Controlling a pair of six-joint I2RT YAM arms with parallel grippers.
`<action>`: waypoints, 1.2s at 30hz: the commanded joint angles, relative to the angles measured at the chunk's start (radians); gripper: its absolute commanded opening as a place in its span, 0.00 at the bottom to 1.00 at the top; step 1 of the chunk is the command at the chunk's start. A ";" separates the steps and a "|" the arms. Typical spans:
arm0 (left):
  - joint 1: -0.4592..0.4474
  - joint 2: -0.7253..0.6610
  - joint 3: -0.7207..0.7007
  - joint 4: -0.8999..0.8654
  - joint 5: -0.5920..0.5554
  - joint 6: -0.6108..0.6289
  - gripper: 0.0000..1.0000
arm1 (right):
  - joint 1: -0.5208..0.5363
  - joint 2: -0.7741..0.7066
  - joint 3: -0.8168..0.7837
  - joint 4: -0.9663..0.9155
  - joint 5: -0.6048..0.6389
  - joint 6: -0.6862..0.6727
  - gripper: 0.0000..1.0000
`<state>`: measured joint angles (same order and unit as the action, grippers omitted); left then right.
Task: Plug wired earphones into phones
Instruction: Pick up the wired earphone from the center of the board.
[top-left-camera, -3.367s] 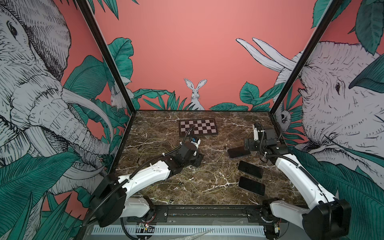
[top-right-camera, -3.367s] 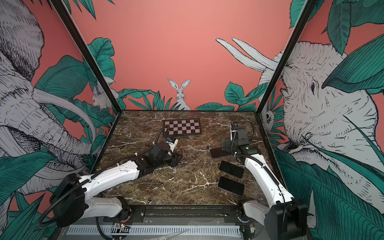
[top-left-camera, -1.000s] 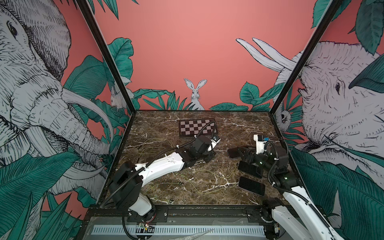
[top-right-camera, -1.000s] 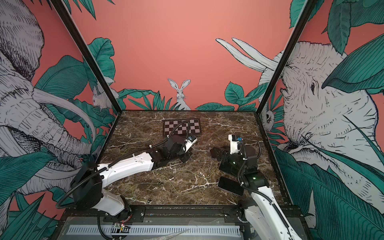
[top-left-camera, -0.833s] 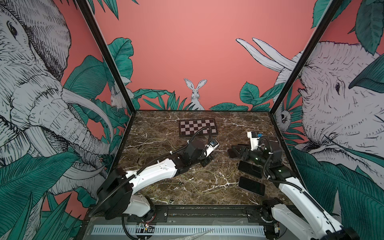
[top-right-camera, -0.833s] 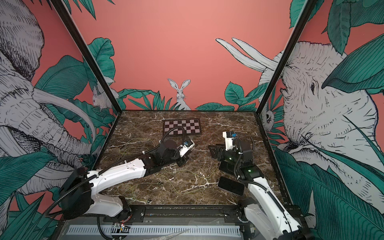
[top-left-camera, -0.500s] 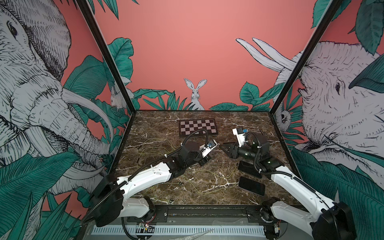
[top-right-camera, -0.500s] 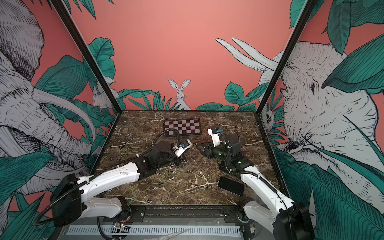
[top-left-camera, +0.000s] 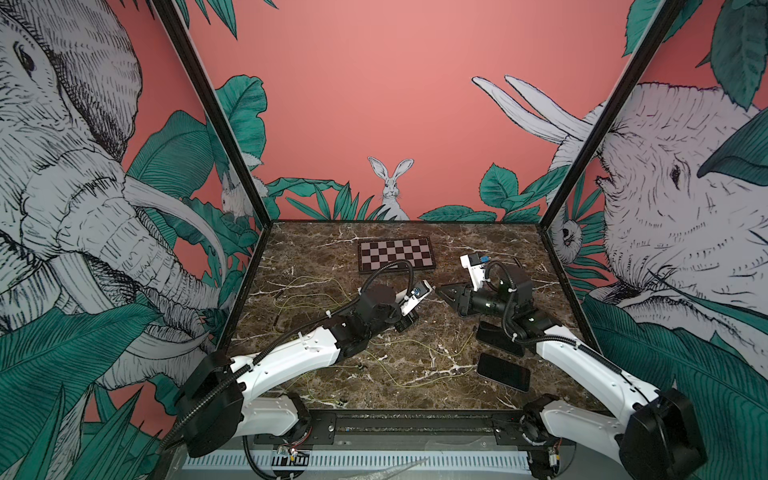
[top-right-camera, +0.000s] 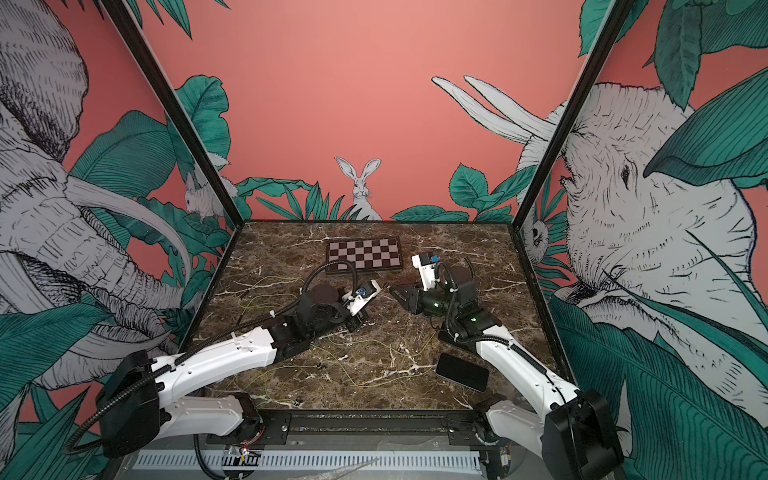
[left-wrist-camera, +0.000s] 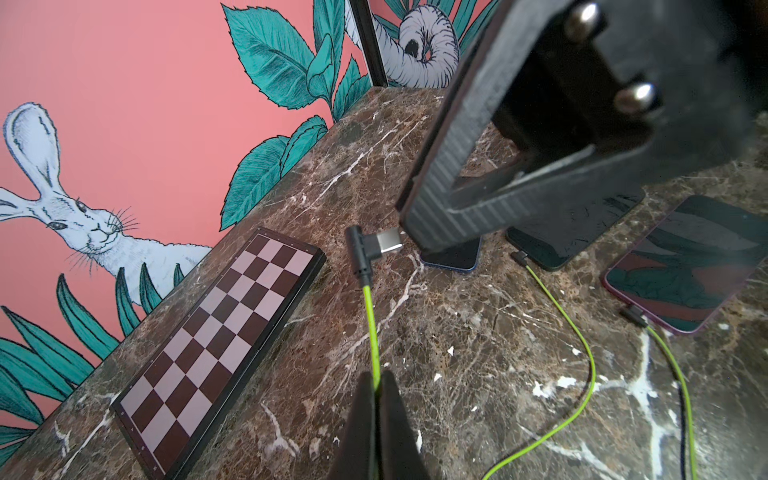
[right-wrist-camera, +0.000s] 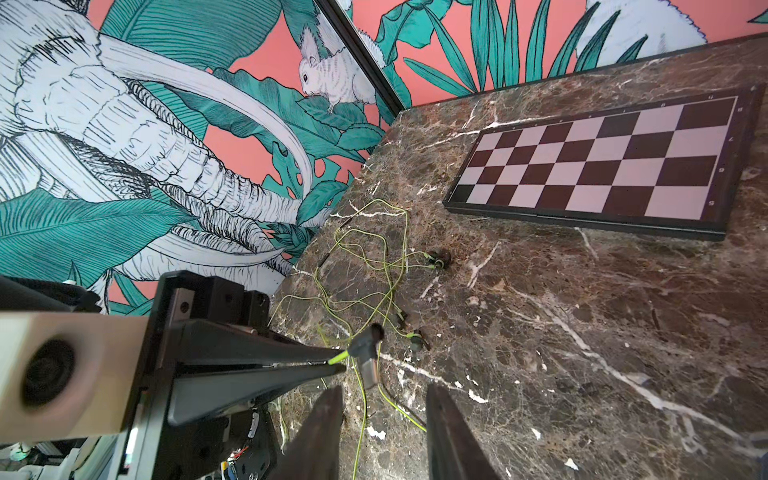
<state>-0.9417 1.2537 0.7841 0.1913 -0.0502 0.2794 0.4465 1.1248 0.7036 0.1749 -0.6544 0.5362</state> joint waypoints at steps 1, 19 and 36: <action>-0.002 -0.034 -0.016 0.033 0.003 0.006 0.00 | 0.013 0.024 0.047 0.024 -0.013 0.004 0.33; -0.001 -0.022 -0.009 0.026 0.024 0.009 0.00 | 0.021 0.041 0.042 0.099 -0.043 0.036 0.28; -0.002 -0.014 -0.001 0.013 0.007 -0.002 0.00 | 0.026 0.033 0.036 0.103 -0.059 0.041 0.16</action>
<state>-0.9417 1.2469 0.7841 0.1932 -0.0425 0.2783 0.4667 1.1809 0.7372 0.2348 -0.6960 0.5793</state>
